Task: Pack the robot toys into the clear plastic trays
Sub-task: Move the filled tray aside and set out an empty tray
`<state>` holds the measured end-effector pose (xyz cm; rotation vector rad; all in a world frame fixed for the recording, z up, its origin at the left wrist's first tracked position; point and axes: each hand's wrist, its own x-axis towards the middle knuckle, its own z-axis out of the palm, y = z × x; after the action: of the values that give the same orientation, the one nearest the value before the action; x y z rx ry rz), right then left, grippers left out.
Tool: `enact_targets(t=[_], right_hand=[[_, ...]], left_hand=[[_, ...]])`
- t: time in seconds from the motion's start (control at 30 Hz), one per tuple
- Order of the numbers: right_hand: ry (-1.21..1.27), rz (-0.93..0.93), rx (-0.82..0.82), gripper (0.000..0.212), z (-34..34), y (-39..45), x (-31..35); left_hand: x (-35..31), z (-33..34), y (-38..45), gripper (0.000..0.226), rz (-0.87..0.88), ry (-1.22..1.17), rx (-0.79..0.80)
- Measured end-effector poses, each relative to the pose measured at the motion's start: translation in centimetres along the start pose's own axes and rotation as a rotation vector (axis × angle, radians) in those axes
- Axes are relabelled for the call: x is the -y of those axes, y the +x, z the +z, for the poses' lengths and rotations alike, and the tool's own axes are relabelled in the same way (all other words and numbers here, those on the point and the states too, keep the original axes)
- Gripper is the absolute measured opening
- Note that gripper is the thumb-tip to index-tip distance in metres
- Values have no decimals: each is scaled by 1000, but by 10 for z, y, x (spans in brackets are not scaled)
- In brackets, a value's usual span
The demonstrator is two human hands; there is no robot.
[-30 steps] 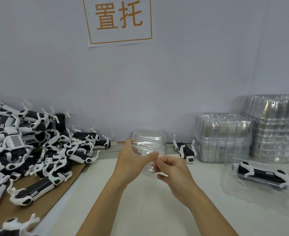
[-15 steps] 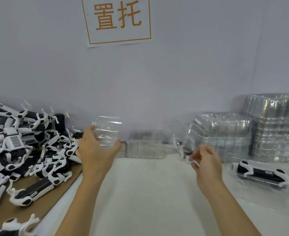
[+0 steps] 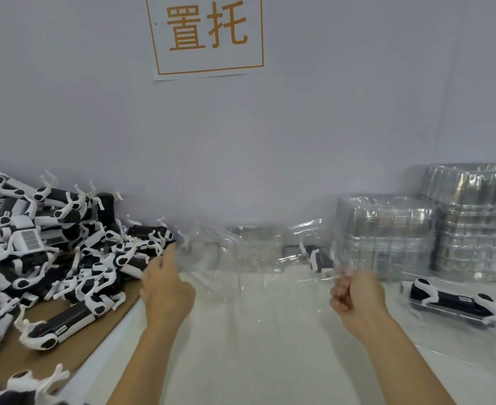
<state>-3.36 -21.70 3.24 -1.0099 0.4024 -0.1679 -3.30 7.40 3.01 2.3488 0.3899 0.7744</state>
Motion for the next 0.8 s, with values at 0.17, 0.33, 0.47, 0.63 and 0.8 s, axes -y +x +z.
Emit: enact_targets(t=[0.17, 0.33, 0.47, 0.63, 0.8], right_hand=[[-470, -5, -56, 23, -3, -1, -14], [-837, -196, -314, 15, -7, -5, -11], [-879, -324, -349, 23, -3, -6, -10], [-876, -341, -276, 20, 2, -7, -17], [-849, -447, -255, 23, 9, -16, -20]], left_hand=[[23, -19, 12, 70, -333, 59, -237], [56, -27, 17, 87, -643, 108, -214], [75, -26, 16, 51, -630, 278, -169], [77, -24, 20, 21, -500, 229, -166], [55, -41, 25, 15, -324, 11, -339]])
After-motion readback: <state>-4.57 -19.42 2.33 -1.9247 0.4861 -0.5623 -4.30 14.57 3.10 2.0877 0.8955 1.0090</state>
